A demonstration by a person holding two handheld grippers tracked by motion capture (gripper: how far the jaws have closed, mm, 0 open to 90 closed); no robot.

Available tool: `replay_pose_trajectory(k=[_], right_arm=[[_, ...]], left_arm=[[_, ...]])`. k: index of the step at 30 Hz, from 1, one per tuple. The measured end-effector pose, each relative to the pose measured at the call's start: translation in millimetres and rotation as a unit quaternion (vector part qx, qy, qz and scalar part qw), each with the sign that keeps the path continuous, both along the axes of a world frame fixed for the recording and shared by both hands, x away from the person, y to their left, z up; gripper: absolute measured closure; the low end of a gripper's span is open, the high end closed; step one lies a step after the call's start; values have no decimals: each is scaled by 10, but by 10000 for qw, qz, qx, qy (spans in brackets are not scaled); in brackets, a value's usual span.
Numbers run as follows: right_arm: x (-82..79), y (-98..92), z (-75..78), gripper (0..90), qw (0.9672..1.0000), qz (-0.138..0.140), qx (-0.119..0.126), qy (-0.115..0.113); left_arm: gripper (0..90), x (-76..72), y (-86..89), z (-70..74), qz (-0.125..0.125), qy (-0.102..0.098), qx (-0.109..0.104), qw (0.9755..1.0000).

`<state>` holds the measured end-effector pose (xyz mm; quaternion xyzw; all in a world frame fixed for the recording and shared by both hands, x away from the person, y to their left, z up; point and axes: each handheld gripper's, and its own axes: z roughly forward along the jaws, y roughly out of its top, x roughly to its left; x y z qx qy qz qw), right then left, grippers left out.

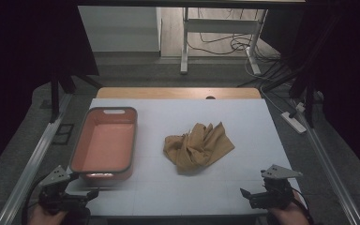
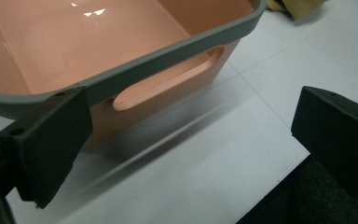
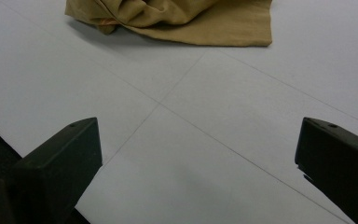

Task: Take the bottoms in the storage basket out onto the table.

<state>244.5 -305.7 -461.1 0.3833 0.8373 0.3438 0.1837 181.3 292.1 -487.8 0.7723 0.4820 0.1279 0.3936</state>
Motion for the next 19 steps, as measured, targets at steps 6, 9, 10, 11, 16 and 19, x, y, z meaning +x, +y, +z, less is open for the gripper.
replay_pose_trajectory(k=[6,9,10,11,16,19], right_arm=[[0,3,-1,8,10000,0,4,-2],[-2,4,0,8,10000,4,-16,-5],[-3,5,0,8,10000,2,-16,-6],[-3,5,1,8,10000,-1,-17,-7],[-3,12,1,8,10000,-8,-40,-2],[-1,13,-3,8,10000,1,-43,3]], left_arm=[[0,-12,15,-13,-37,138,62,9999],[0,-16,27,-23,-56,220,63,9997],[0,-17,31,-26,-66,242,67,9997],[0,-18,35,-29,-73,262,72,9996],[0,-17,39,-38,-109,318,62,9994],[0,-8,35,-35,-139,326,51,9994]])
